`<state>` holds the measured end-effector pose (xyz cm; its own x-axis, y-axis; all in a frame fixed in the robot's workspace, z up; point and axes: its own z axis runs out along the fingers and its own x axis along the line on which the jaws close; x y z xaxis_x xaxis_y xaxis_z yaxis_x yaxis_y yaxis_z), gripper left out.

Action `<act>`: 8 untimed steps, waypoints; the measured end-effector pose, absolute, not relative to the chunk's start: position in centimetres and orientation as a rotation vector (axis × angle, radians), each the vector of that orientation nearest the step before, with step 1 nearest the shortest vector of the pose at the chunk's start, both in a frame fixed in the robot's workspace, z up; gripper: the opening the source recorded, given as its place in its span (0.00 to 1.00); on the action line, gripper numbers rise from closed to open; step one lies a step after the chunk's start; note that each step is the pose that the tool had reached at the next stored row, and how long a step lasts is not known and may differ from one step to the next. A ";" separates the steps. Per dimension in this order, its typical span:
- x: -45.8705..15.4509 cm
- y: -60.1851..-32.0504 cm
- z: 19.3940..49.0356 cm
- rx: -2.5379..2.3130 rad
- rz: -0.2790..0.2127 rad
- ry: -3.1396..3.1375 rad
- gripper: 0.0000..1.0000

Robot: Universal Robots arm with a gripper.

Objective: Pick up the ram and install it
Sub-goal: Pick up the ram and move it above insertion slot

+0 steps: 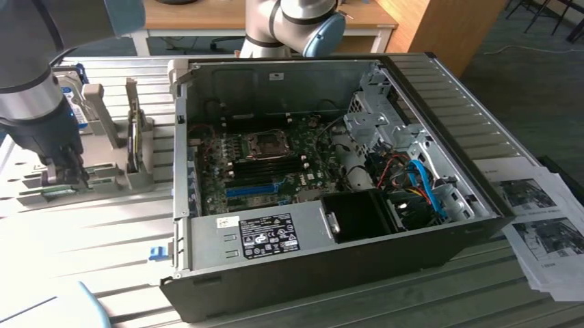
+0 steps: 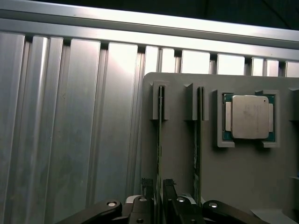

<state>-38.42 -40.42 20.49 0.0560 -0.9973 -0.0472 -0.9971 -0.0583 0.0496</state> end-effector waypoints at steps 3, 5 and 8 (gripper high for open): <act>-38.4 -40.4 20.4 2.280 -0.107 -2.153 0.22; -38.4 -40.4 20.3 2.280 -0.107 -2.153 0.22; -38.4 -40.4 20.2 2.280 -0.107 -2.153 0.22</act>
